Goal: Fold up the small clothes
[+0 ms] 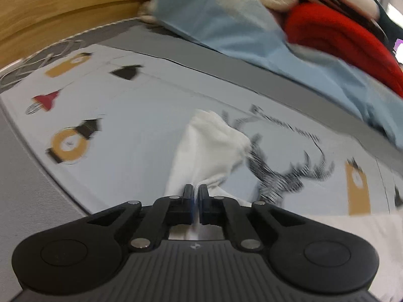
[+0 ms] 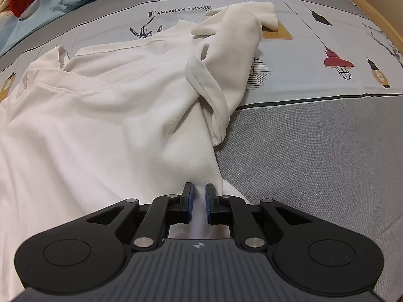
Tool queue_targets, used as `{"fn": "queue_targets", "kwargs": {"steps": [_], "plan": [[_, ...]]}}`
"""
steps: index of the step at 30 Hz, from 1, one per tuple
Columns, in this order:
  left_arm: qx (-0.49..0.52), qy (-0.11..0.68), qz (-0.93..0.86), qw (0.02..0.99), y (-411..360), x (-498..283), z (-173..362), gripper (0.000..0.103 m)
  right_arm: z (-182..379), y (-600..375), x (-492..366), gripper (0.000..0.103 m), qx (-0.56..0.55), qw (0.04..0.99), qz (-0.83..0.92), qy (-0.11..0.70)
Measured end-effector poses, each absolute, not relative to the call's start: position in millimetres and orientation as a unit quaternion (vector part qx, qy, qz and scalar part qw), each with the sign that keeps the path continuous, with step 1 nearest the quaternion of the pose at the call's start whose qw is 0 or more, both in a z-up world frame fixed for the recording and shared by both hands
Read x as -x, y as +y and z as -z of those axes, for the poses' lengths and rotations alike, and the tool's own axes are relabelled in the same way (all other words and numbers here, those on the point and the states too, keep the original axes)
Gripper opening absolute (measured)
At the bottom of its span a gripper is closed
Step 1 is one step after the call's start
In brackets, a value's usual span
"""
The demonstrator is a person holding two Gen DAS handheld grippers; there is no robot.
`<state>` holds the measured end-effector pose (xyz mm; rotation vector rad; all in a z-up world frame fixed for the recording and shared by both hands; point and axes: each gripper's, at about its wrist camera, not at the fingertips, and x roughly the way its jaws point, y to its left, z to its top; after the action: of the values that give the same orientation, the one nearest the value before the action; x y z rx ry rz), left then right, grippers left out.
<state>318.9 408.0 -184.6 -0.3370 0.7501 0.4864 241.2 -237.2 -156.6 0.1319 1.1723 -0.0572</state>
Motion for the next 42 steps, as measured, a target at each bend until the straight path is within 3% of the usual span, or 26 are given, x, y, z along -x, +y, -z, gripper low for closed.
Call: {"fn": "queue_targets", "kwargs": {"steps": [6, 11, 14, 16, 18, 20, 23, 25, 26, 30, 36, 40, 42], "plan": [[0.228, 0.281, -0.359, 0.860, 456.7, -268.9, 156.9, 0.003, 156.2, -238.2, -241.3, 0.010, -0.066, 0.830, 0.027, 0.553], [0.357, 0.271, -0.474, 0.758, 497.3, -211.5, 157.8, 0.005, 155.4, -238.5, -241.0, 0.010, -0.066, 0.831, 0.028, 0.552], [0.365, 0.257, -0.461, 0.767, 494.2, -202.5, 147.4, 0.005, 155.3, -238.9, -240.4, 0.010, -0.069, 0.831, 0.028, 0.552], [0.366, 0.246, -0.428, 0.789, 488.9, -206.2, 140.6, 0.016, 155.3, -239.1, -239.8, 0.010, -0.070, 0.830, 0.029, 0.552], [0.392, 0.250, -0.375, 0.802, 487.1, -214.9, 143.9, 0.040, 155.1, -239.2, -238.8, 0.010, -0.071, 0.830, 0.029, 0.552], [0.430, 0.266, -0.344, 0.791, 486.6, -220.2, 154.5, 0.044, 154.8, -239.5, -237.0, 0.010, -0.072, 0.830, 0.029, 0.552], [0.483, 0.277, -0.318, 0.768, 491.1, -224.9, 178.8, 0.044, 154.7, -240.9, -234.7, 0.010, -0.074, 0.829, 0.026, 0.553], [0.483, 0.282, -0.311, 0.769, 495.2, -226.9, 188.1, 0.026, 154.7, -243.0, -233.7, 0.010, -0.076, 0.829, 0.023, 0.554], [0.475, 0.287, -0.306, 0.774, 496.7, -227.9, 189.9, 0.005, 154.8, -244.3, -233.8, 0.010, -0.079, 0.828, 0.022, 0.555], [0.402, 0.286, -0.390, 0.777, 485.3, -215.2, 166.5, 0.005, 155.2, -248.4, -237.5, 0.010, -0.091, 0.825, 0.021, 0.558], [0.365, 0.350, -0.507, 0.698, 450.6, -202.9, 147.9, 0.008, 148.1, -257.9, -236.1, 0.010, -0.114, 0.829, 0.023, 0.546], [0.336, 0.313, -0.472, 0.752, 404.7, -203.3, 88.8, 0.009, 129.0, -280.5, -230.4, 0.010, -0.147, 0.853, 0.033, 0.499], [0.318, 0.293, -0.420, 0.798, 365.2, -202.3, 50.9, 0.020, 116.3, -298.1, -227.0, 0.010, -0.169, 0.869, 0.036, 0.463]]}}
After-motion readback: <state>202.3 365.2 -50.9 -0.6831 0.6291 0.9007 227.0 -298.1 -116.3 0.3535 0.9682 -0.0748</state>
